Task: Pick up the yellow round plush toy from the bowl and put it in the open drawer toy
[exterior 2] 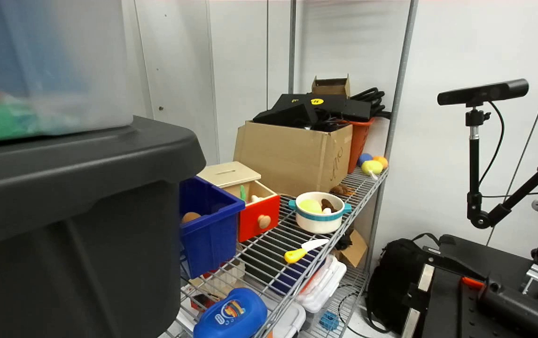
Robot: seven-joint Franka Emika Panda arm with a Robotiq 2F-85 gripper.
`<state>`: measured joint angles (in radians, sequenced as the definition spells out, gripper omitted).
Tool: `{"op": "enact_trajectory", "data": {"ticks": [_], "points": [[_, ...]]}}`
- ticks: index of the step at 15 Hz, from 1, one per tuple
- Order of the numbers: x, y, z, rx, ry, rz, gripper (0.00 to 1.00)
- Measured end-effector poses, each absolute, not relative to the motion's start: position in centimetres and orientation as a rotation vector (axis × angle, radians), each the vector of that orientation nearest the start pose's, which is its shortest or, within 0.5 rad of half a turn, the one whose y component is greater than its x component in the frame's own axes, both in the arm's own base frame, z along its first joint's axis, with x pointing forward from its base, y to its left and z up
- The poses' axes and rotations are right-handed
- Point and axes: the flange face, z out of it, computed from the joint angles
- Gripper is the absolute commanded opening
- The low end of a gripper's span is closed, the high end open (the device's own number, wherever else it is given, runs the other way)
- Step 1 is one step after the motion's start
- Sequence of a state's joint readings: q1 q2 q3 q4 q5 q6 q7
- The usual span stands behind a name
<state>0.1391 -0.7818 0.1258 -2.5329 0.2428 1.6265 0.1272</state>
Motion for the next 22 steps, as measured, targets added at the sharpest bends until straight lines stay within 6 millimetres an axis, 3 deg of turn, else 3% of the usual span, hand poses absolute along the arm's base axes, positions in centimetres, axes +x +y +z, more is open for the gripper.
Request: {"op": "enact_trajectory", "data": {"ticks": [5, 10, 22], "points": [[27.0, 8.0, 49.8, -2.983, 0.003, 0.254, 1.0], [25.7, 6.1, 50.1, -2.967, 0.077, 0.264, 1.0], [25.6, 0.9, 49.9, -2.92, 0.293, 0.306, 1.0]]}}
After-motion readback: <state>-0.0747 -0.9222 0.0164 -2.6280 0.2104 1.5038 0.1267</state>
